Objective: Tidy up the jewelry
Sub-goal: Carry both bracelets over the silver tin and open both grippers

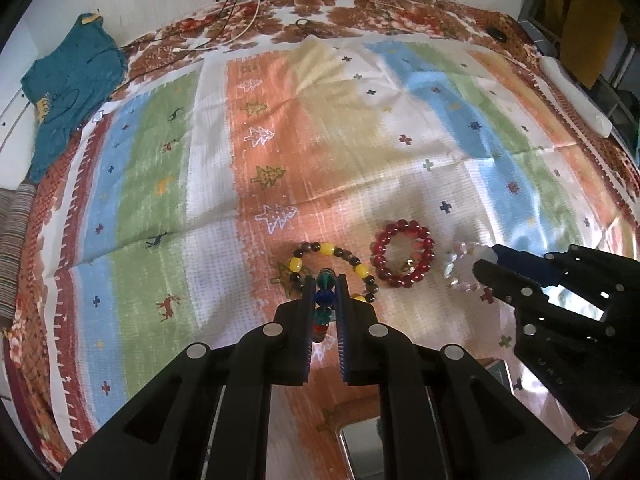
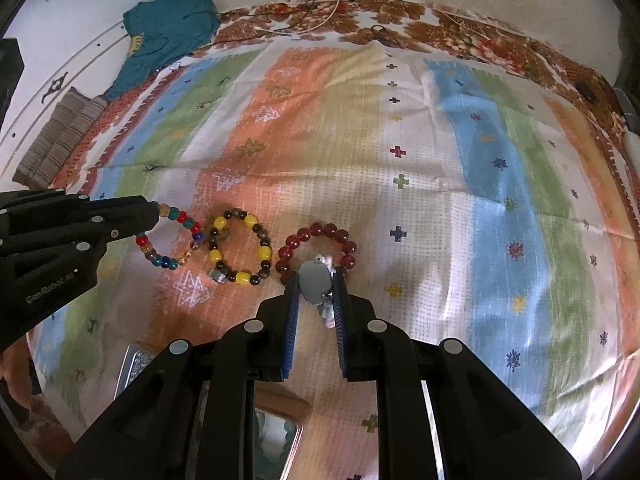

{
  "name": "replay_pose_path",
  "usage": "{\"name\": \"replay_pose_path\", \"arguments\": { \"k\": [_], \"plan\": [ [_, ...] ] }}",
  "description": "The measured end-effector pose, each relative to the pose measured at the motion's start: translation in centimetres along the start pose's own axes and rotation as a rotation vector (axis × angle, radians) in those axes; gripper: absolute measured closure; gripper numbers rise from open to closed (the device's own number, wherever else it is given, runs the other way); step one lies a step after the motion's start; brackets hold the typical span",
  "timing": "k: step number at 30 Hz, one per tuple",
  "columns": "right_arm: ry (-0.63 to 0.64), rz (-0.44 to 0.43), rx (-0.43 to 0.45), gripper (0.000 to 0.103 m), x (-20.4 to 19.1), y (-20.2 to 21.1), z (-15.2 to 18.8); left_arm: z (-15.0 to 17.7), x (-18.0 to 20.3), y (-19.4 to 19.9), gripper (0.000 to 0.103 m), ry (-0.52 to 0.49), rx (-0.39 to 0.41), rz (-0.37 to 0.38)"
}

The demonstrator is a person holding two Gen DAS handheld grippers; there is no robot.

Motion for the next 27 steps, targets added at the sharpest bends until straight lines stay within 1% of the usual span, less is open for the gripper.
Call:
{"name": "replay_pose_path", "arguments": {
  "k": [7, 10, 15, 21, 27],
  "plan": [
    [0.009, -0.008, 0.02, 0.086, -0.6, 1.4, 0.6, 0.7, 1.1, 1.3, 0.094, -0.024, 0.021, 0.002],
    [-0.003, -0.035, 0.027, 0.086, -0.6, 2.2, 0.9, 1.1, 1.5, 2.1, 0.094, -0.027, 0.036, 0.008],
    [0.01, -0.031, 0.052, 0.086, -1.2, 3.3, 1.4, 1.6, 2.2, 3.3, 0.094, -0.037, 0.061, 0.02],
    [0.023, -0.043, 0.073, 0.086, -1.6, 4.3, 2.0, 2.2, 2.4, 4.7, 0.094, -0.016, 0.097, 0.05],
    [0.03, -0.065, 0.109, 0.086, -1.8, 5.4, 2.2, 2.8, 2.7, 5.9, 0.094, -0.015, 0.123, 0.054]
  ]
}}
Point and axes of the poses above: each gripper's, at about its wrist camera, not at the fingertips, and y roughly against the way its jaws point, x to its right, z to its underside, the point moved 1 cm from there along -y, roughly the way its jaws point, and after that the axes turned 6 degrees about -y, right-handed, at the moved point
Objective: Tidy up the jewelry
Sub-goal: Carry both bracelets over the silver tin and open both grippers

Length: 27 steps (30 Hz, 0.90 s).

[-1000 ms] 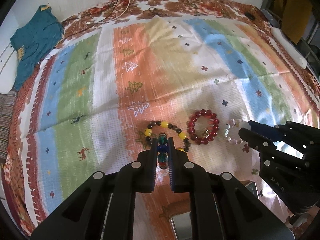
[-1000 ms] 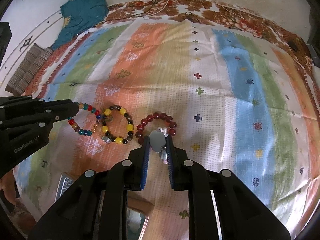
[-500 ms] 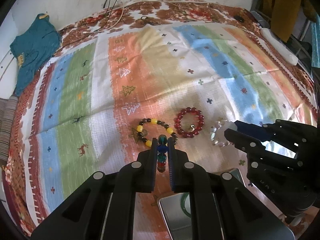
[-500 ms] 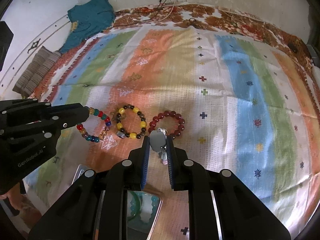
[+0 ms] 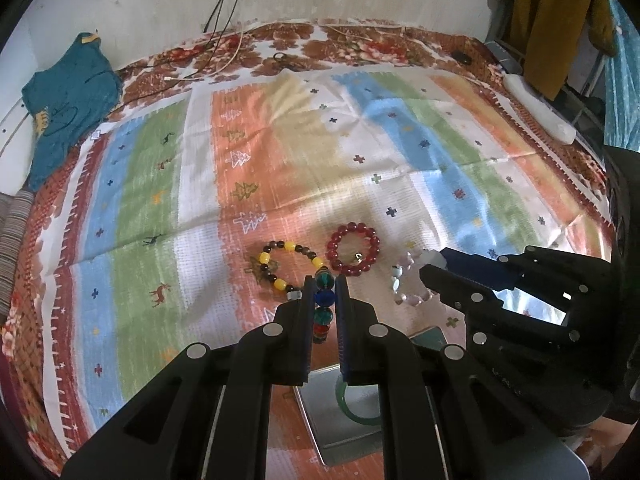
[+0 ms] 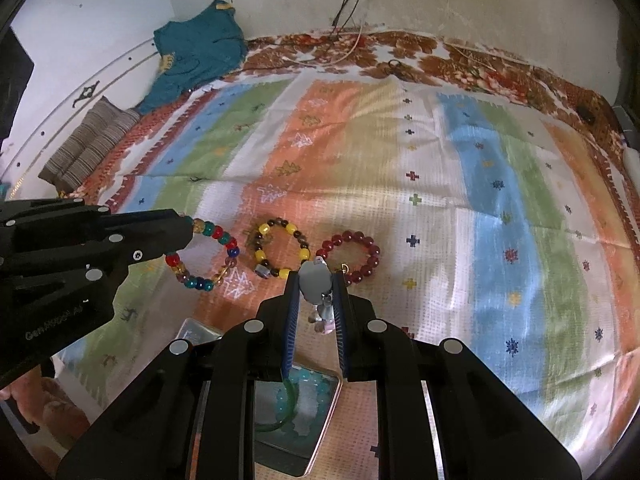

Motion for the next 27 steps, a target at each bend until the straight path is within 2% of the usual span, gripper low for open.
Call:
{"name": "replay_pose_path", "arguments": {
  "k": [20, 27],
  "plan": [
    [-0.001, -0.042, 0.043, 0.086, -0.3, 3.1, 1.5, 2.1, 0.7, 4.2, 0.094, 0.012, 0.09, 0.052],
    [0.01, -0.054, 0.045, 0.086, -0.7, 4.1, 2.5, 3.2, 1.3, 4.9, 0.094, -0.004, 0.093, 0.059]
  ]
}}
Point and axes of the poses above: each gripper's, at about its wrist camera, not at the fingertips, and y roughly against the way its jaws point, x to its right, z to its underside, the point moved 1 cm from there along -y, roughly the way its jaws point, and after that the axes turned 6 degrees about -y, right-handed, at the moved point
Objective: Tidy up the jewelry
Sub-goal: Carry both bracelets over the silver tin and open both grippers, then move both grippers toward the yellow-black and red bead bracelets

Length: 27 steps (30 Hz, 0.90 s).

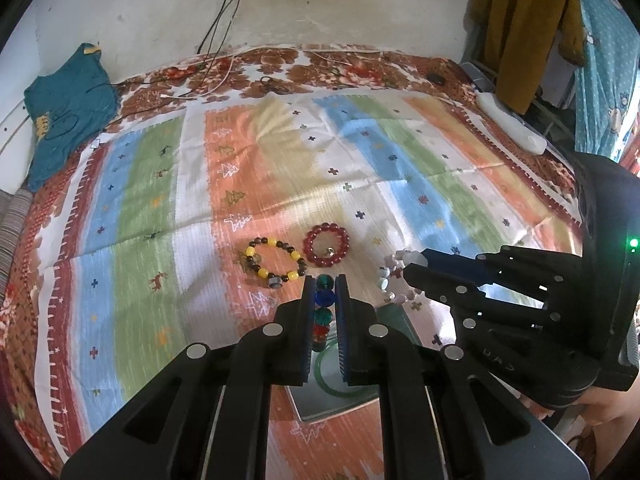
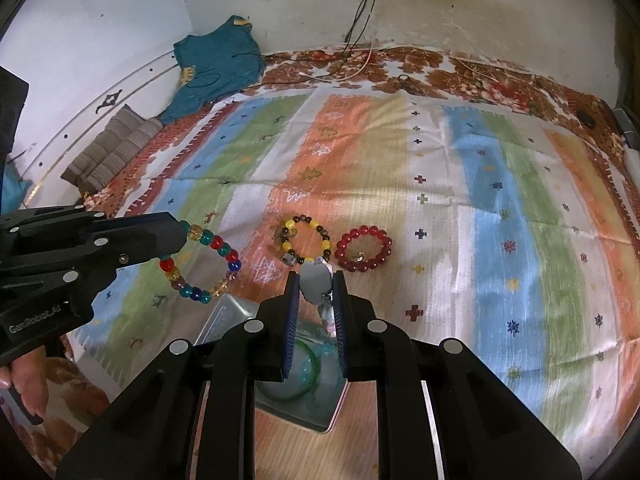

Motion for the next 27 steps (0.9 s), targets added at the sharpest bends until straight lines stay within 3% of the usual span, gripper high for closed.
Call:
{"name": "replay_pose_path", "arguments": {
  "k": [17, 21, 27],
  "plan": [
    [0.016, -0.041, -0.008, 0.085, -1.0, 1.6, 2.4, 2.0, 0.9, 0.8, 0.093, -0.008, -0.013, 0.011],
    [0.016, 0.015, -0.005, 0.066, -0.6, 1.3, 2.3, 2.0, 0.2, 0.7, 0.087, -0.002, -0.014, -0.065],
    [-0.007, 0.05, -0.034, 0.064, 0.5, 0.5, 2.2, 1.8, -1.7, 0.8, 0.078, 0.065, -0.011, -0.075]
  ]
}}
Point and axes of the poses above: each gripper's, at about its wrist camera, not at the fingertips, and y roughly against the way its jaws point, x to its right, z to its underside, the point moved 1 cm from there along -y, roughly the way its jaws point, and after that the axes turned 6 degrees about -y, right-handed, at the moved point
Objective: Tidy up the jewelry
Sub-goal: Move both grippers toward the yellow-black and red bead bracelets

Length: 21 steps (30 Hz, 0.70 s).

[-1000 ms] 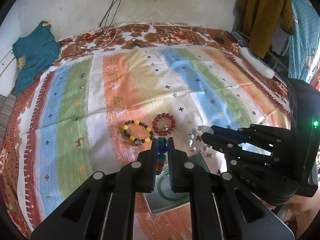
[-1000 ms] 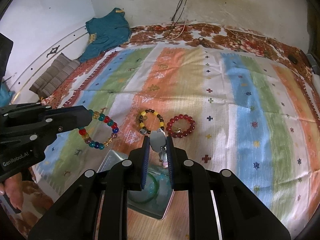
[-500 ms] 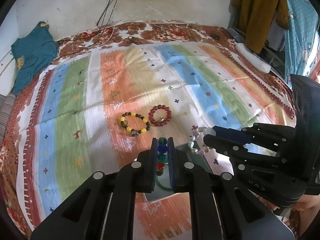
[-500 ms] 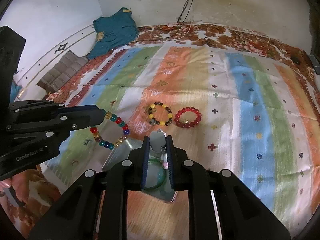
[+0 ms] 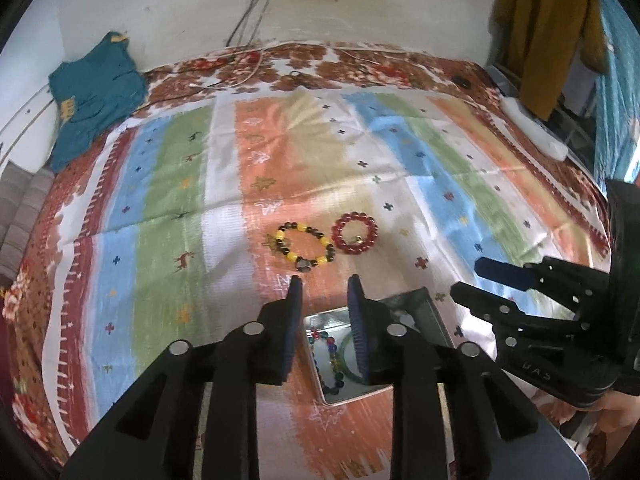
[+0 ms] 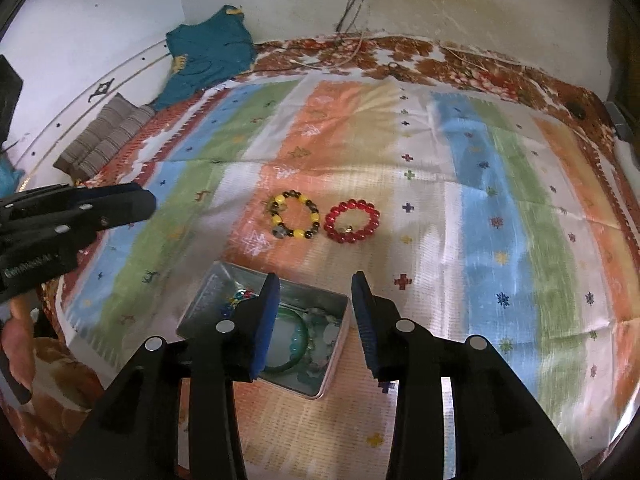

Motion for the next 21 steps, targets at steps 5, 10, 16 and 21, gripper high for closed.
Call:
{"name": "replay_pose_path", "arguments": {
  "k": [5, 10, 16, 21],
  "plan": [
    [-0.003, 0.026, -0.01, 0.063, 0.3, -0.6, -0.3, -0.1, -1.0, -0.9, 0.069, 0.032, -0.023, -0.013],
    [-0.012, 0.04, -0.011, 0.056, 0.8, -1.1, -0.8, -0.3, -1.4, -1.7, 0.056, 0.043, -0.042, -0.014],
    [-0.028, 0.052, -0.015, 0.048, 1.2, -1.6, -1.5, -0.6, -1.6, -2.6, 0.045, 0.049, -0.06, -0.036],
    [-0.038, 0.05, -0.012, 0.04, 1.3, -2.0, -2.2, -1.1, -2.1, -3.6, 0.035, 0.068, -0.068, -0.048]
  ]
}}
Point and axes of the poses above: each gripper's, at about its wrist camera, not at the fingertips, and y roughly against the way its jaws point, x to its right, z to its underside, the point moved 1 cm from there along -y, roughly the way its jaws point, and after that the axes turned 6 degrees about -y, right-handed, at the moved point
